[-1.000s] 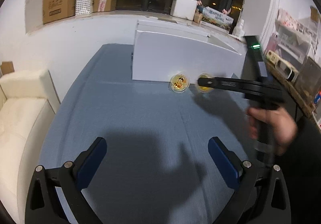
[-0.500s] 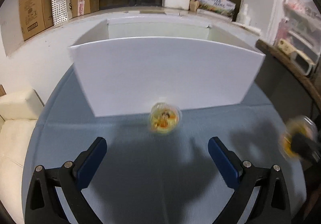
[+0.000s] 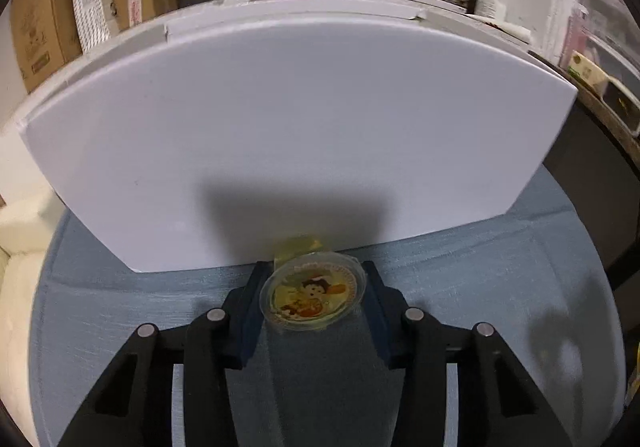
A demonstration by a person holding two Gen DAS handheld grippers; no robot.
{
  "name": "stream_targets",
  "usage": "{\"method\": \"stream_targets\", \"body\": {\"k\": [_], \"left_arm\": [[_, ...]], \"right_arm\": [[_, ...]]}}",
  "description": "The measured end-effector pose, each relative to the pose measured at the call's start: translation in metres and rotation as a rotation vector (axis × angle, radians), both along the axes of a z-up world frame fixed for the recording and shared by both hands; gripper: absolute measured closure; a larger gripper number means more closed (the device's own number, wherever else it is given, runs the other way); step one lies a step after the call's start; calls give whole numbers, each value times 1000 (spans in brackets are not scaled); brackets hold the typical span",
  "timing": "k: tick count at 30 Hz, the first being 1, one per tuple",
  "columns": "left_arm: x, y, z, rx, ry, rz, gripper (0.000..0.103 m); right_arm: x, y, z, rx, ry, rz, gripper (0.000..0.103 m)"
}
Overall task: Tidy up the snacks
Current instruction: 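Lower both jelly cups into the white box and open both tools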
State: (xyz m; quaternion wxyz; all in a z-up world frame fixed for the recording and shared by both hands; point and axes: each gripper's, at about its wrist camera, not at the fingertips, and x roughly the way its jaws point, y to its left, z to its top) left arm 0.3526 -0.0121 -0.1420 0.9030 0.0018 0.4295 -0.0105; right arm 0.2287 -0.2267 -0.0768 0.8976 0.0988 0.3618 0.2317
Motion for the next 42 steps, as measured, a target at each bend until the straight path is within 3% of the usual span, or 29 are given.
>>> {"method": "stream_targets", "body": {"k": [7,15,19,23,30,31,32,33,35,42], "left_arm": [[-48,3,36,-16,-96,-29,53],[-73,22,117,-53,-234,-42,53],[-51,40,155,-57,-276,-28,53],[-19,51,167,-73,-268,-17,53],[43,62,144,-62,-183,-8,53],[49,63,138,-69,-155,-9,45],[53,64,133,-72,-134,-4,20],[56,65,126,-65,-106,9,6],[52,66,120,-56,-124,5,0],[33,68,121,-51,-155,5,0]], "right_arm": [[-1,12,2,-2,-13,24,65],[29,38,38,-9,-89,56,65],[60,51,71,-11,-154,47,65],[103,66,94,-23,-173,51,65],[173,84,80,-61,-106,2,65],[179,85,74,-75,-88,-8,64],[185,86,68,-85,-67,-13,53],[188,86,63,-85,-48,-12,23],[186,81,60,-83,-67,-41,2],[175,66,59,-75,-64,-82,1]]}}
